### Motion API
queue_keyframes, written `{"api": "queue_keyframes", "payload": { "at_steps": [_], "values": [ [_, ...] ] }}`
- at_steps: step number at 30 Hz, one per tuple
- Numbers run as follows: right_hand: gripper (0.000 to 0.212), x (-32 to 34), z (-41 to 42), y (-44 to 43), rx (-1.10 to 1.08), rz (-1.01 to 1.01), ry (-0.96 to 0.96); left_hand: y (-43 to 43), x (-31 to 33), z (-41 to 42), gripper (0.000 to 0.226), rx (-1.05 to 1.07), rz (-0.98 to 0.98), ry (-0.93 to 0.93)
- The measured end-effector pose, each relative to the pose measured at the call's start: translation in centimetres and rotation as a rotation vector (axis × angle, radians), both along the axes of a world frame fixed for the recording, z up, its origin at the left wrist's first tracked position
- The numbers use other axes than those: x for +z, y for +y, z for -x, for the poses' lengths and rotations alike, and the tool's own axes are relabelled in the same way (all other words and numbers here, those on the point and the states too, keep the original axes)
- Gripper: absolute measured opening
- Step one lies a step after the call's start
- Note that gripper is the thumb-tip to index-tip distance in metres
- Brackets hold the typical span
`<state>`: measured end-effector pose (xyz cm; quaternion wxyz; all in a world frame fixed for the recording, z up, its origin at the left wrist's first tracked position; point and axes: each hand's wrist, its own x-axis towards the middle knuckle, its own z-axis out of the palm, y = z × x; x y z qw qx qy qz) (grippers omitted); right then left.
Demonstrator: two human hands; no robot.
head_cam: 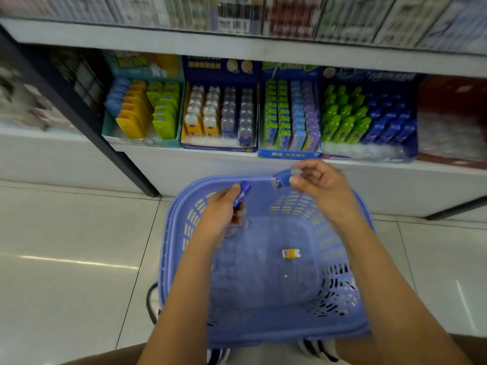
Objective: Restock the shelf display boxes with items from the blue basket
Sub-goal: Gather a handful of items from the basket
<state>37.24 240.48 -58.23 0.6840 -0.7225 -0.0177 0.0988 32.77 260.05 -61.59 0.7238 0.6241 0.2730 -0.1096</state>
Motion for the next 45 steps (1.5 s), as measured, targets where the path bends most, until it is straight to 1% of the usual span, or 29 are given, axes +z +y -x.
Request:
{"api": "queue_keyframes", "payload": {
  "at_steps": [2, 4, 7, 9, 12, 16, 19, 22, 24, 27, 29, 31, 33, 35, 36, 38, 40, 41, 45],
  "values": [
    [0.028, 2.8, -0.9, 0.9, 0.007, 0.015, -0.159, 0.6, 1.9, -0.2, 0.028, 0.067, -0.002, -0.093],
    [0.026, 4.5, -2.0, 2.8, 0.017, 0.111, -0.273, 1.2, 3.4, -0.3, 0.022, 0.146, -0.019, -0.177],
    [0.019, 5.5, -4.1, 6.5, 0.046, 0.474, -0.498, 2.0, 4.7, 0.1, 0.018, 0.223, -0.091, -0.242],
    [0.020, 5.5, -5.6, 8.7, 0.112, 0.644, -0.620, 2.4, 5.0, 0.4, 0.017, 0.250, -0.091, -0.258],
    [0.023, 4.9, -7.6, 10.9, 0.201, 0.843, -0.668, 2.9, 5.1, 0.6, 0.012, 0.233, -0.037, -0.237],
    [0.021, 4.2, -8.6, 12.0, 0.243, 0.964, -0.702, 3.6, 5.1, 0.8, 0.012, 0.160, 0.095, -0.237],
    [0.018, 4.4, -8.8, 12.5, 0.272, 1.002, -0.758, 3.8, 4.9, 0.8, 0.009, 0.105, 0.055, -0.241],
    [0.020, 4.4, -9.1, 12.7, 0.281, 1.050, -0.787, 3.8, 4.7, 0.7, 0.020, 0.073, -0.009, -0.252],
    [0.022, 4.3, -9.2, 12.7, 0.279, 1.060, -0.790, 3.7, 4.7, 0.7, 0.022, 0.058, -0.021, -0.259],
    [0.024, 4.4, -9.4, 12.8, 0.332, 1.106, -0.769, 3.6, 5.0, 0.9, 0.019, 0.024, -0.019, -0.273],
    [0.026, 4.7, -9.1, 12.6, 0.353, 1.076, -0.734, 3.5, 5.2, 1.0, 0.017, 0.008, -0.083, -0.283],
    [0.028, 4.9, -8.0, 11.7, 0.304, 0.921, -0.662, 3.2, 5.4, 0.9, 0.017, -0.002, -0.265, -0.305],
    [0.020, 5.3, -6.3, 10.1, 0.242, 0.639, -0.502, 2.6, 5.7, 0.7, 0.024, 0.000, -0.490, -0.343],
    [0.014, 6.1, -4.3, 7.9, 0.274, 0.347, -0.279, 1.4, 6.3, 0.6, 0.030, 0.028, -0.595, -0.385],
    [0.016, 6.4, -3.5, 6.9, 0.308, 0.264, -0.201, 0.7, 6.5, 0.6, 0.032, 0.026, -0.618, -0.405],
    [0.020, 7.0, -2.4, 5.0, 0.351, 0.216, -0.153, -0.9, 6.7, 0.5, 0.035, -0.010, -0.656, -0.454],
    [0.012, 7.5, -2.1, 3.2, 0.332, 0.197, -0.159, -2.6, 6.8, 0.5, 0.033, -0.039, -0.653, -0.497],
    [0.010, 7.7, -2.1, 2.2, 0.312, 0.186, -0.161, -3.3, 7.0, 0.3, 0.031, -0.059, -0.640, -0.509],
    [0.019, 9.0, -2.6, -2.1, 0.310, 0.205, -0.152, -5.5, 7.9, -0.6, 0.019, -0.271, -0.503, -0.547]
  ]
}}
